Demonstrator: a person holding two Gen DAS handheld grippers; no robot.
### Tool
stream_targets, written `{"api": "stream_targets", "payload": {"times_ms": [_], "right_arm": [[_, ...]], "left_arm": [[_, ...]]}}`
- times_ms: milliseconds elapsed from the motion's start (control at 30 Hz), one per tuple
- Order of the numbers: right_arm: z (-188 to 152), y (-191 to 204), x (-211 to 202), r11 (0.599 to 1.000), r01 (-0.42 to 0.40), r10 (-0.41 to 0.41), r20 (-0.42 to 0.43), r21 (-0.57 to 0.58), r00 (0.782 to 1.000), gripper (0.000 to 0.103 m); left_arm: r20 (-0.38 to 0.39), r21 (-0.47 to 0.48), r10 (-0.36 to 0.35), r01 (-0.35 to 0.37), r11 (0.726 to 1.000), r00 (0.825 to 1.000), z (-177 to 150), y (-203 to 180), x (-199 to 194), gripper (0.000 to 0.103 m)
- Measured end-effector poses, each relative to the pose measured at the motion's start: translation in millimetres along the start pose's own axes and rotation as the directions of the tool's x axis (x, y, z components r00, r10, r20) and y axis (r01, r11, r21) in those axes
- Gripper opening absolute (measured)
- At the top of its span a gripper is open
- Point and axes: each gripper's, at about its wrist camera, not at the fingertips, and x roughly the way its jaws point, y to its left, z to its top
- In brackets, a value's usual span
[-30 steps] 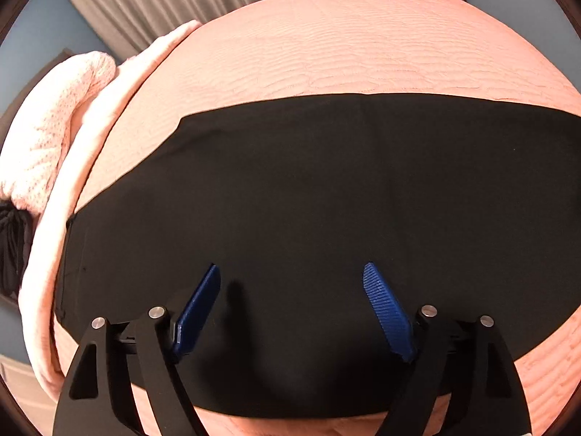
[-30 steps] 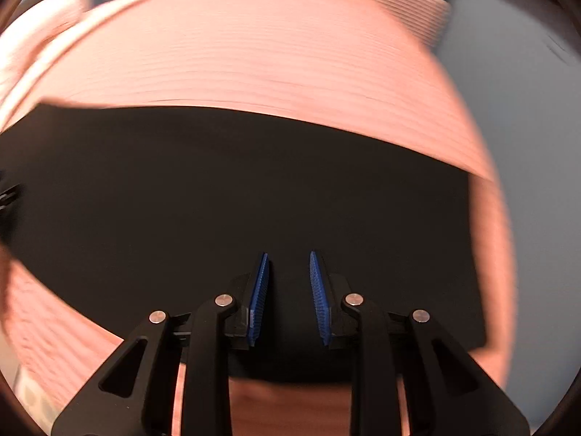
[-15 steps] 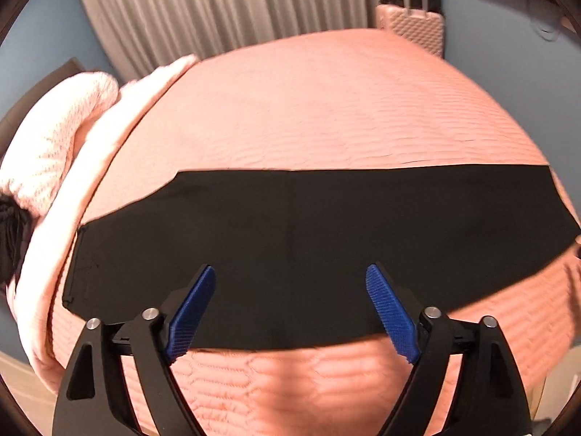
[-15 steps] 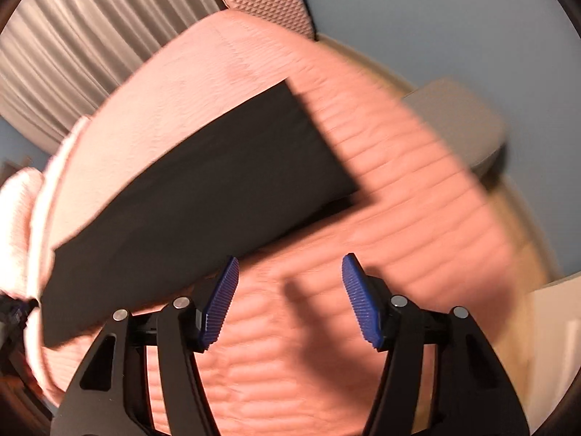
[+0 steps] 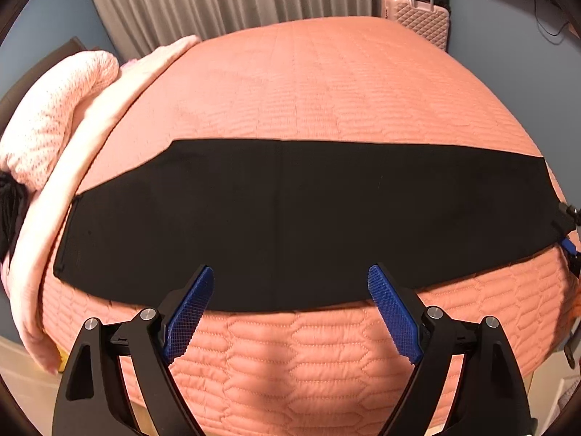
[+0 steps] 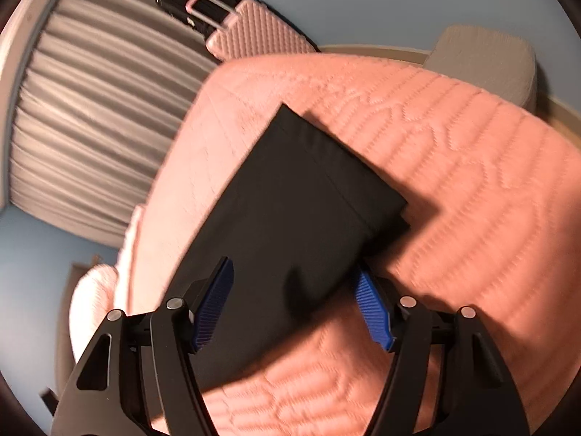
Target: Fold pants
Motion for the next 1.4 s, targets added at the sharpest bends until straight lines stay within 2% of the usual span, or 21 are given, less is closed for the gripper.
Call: {"api": "stream_targets", "payload": {"times_ms": [133,167,200,300,400,500,567,700,800,867,1000,1033,1067,1100,1133,1200,1233,1267,1300,1367,1400], "right_arm": [[7,1,4,0.998,-0.058,0.056,0.042,0.024,0.998,0.061],[9,2,6,0.998,-0.058,0.057,0.041,0.023,0.997,0.047],[10,5,8,0.999,-0.037,0.036,0.041,0.013,0.999,0.031],[10,18,20,0.994,0.080,-0.078,0.028,-0.078,0.997,0.014],[8,32,21,0.969,0.184,-0.180,0.042,-0.162,0.983,0.008],[6,78,16,0.929,0.220,-0.205,0.081,-0.297,0.975,0.006],[-2,126,16,0.901,0.186,-0.167,0.081,-0.392,0.983,0.006],[-50,231,39,0.778,0.076,-0.098,-0.001,-0.623,0.995,0.006],[-122,299,76,0.667,-0.064,-0.062,-0.140,-0.743,0.988,0.006],[-167,320,100,0.619,-0.141,-0.064,-0.228,-0.773,0.971,0.006],[-274,331,153,0.513,-0.279,-0.157,-0.408,-0.812,0.900,0.006],[-304,322,174,0.498,-0.304,-0.225,-0.459,-0.813,0.860,0.007],[-316,316,177,0.487,-0.291,-0.231,-0.442,-0.824,0.867,0.008],[-322,316,173,0.467,-0.273,-0.199,-0.401,-0.841,0.894,0.008],[-326,319,169,0.451,-0.257,-0.204,-0.379,-0.855,0.902,0.010],[-326,321,166,0.457,-0.249,-0.221,-0.381,-0.854,0.898,0.016],[-325,322,164,0.460,-0.267,-0.226,-0.403,-0.847,0.887,0.021],[-323,324,161,0.451,-0.277,-0.234,-0.412,-0.849,0.881,0.033],[-322,326,157,0.437,-0.272,-0.236,-0.401,-0.858,0.885,0.048],[-321,326,154,0.424,-0.268,-0.231,-0.390,-0.865,0.892,0.060],[-326,329,156,0.419,-0.270,-0.238,-0.392,-0.867,0.889,0.060]], "left_arm": [[-0.010,0.005,0.025,-0.025,1.000,1.000,-4,4,7,0.085],[-0.013,0.005,0.033,-0.033,0.999,0.999,-5,5,9,0.085],[-0.017,0.004,0.039,-0.039,0.999,0.999,-5,6,10,0.085],[-0.031,-0.005,0.051,-0.051,0.999,0.998,-7,12,16,0.085],[-0.033,-0.022,0.056,-0.056,0.998,0.998,-9,22,19,0.085],[-0.027,-0.034,0.067,-0.068,0.997,0.997,-13,35,21,0.085],[-0.022,-0.046,0.075,-0.076,0.996,0.997,-16,47,23,0.085],[-0.027,-0.108,0.076,-0.079,0.991,0.997,-24,84,26,0.085],[-0.023,-0.148,0.092,-0.095,0.984,0.995,-31,113,26,0.085],[-0.027,-0.182,0.115,-0.118,0.976,0.993,-35,138,28,0.085],[-0.039,-0.234,0.142,-0.147,0.961,0.989,-45,180,32,0.085],[-0.044,-0.243,0.151,-0.157,0.957,0.988,-47,191,33,0.085],[-0.051,-0.247,0.158,-0.165,0.955,0.986,-49,198,35,0.085],[-0.055,-0.252,0.161,-0.170,0.953,0.985,-50,204,37,0.085],[-0.056,-0.254,0.161,-0.170,0.952,0.985,-52,210,38,0.085],[-0.041,-0.240,0.167,-0.172,0.955,0.985,-54,216,39,0.085],[-0.036,-0.228,0.172,-0.176,0.958,0.984,-55,216,40,0.085],[-0.031,-0.215,0.178,-0.180,0.960,0.984,-55,214,42,0.085],[-0.028,-0.205,0.180,-0.182,0.962,0.983,-55,213,44,0.085],[-0.030,-0.204,0.165,-0.167,0.965,0.986,-53,211,49,0.085],[-0.027,-0.211,0.159,-0.161,0.964,0.987,-52,212,50,0.085]]}}
